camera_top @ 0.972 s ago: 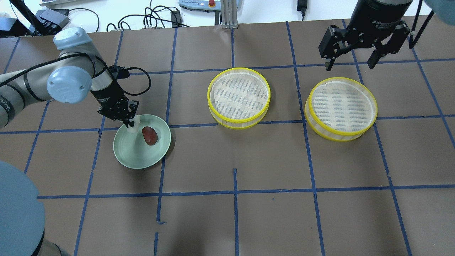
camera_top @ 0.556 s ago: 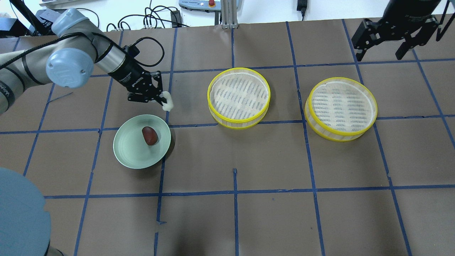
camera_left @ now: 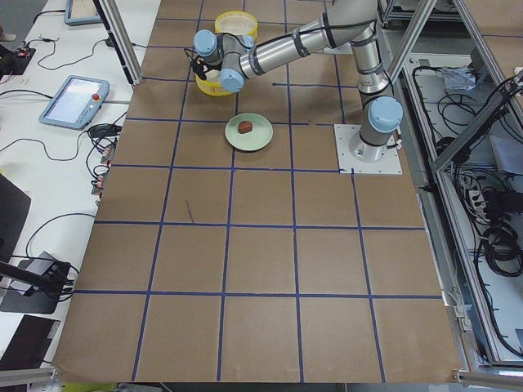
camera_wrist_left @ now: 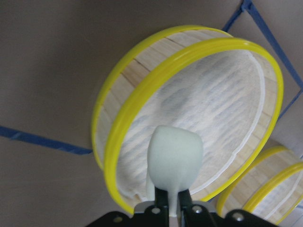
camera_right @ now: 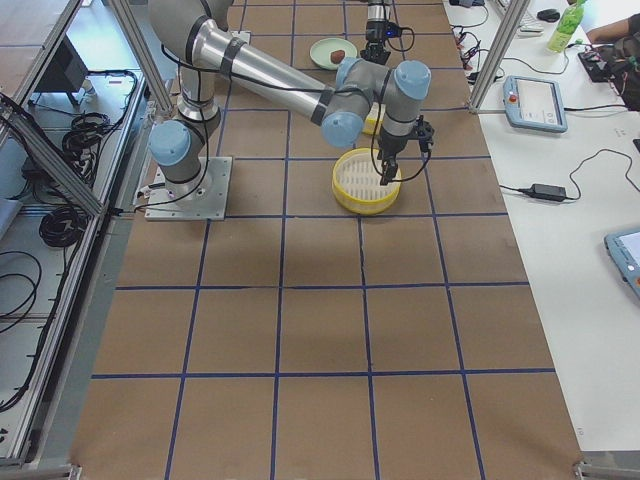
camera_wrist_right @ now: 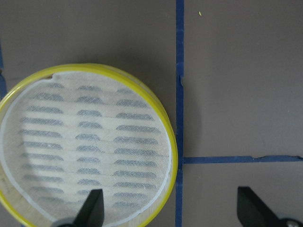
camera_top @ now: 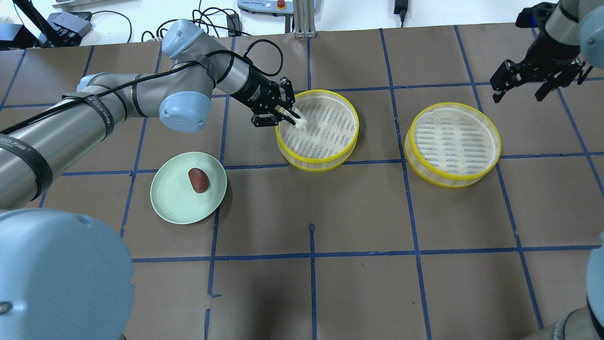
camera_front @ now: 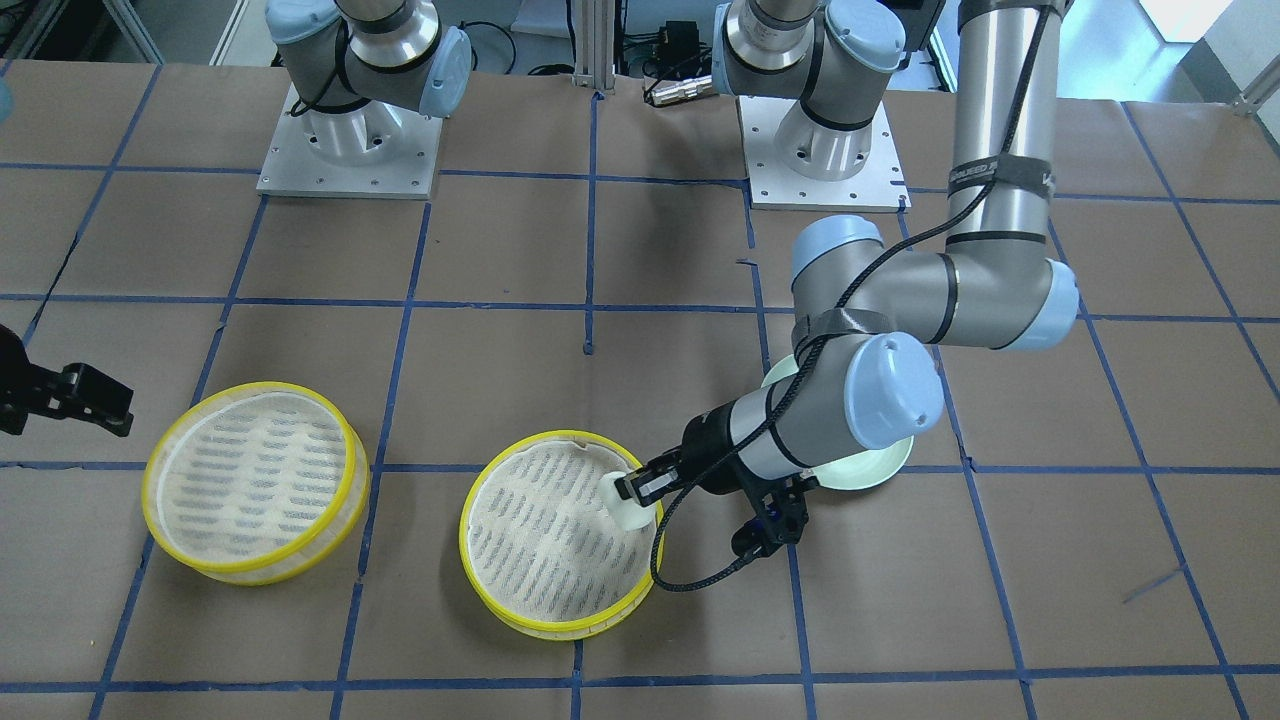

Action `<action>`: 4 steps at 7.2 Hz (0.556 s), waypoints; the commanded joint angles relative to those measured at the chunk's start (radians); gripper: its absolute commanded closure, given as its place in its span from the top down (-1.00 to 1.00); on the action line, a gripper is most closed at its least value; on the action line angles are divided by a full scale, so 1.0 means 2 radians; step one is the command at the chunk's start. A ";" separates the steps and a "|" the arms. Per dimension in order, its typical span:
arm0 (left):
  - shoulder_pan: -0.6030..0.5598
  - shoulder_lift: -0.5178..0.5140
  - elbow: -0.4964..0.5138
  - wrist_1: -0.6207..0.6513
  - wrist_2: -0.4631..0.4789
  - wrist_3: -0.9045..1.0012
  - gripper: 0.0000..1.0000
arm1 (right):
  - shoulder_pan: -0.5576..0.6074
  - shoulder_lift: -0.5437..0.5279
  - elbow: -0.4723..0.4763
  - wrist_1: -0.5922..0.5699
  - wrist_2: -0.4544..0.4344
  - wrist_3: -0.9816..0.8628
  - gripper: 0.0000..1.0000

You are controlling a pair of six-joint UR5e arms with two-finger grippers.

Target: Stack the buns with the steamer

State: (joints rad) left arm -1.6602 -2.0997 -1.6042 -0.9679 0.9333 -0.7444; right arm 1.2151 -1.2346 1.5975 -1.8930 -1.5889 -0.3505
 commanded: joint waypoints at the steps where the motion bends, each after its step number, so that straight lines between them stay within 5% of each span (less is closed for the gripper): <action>1: -0.004 -0.004 0.001 0.013 -0.002 -0.015 0.99 | -0.004 0.018 0.065 -0.084 0.001 -0.016 0.96; 3: -0.004 -0.004 0.001 0.011 -0.002 -0.018 1.00 | -0.005 0.044 0.076 -0.100 0.001 -0.030 0.89; 4: -0.004 0.001 0.001 0.011 0.004 -0.009 1.00 | -0.009 0.045 0.082 -0.100 0.001 -0.030 0.53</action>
State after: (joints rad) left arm -1.6689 -2.1056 -1.6035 -0.9444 0.9323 -0.7759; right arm 1.2034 -1.1577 1.7436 -2.0842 -1.5864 -0.4056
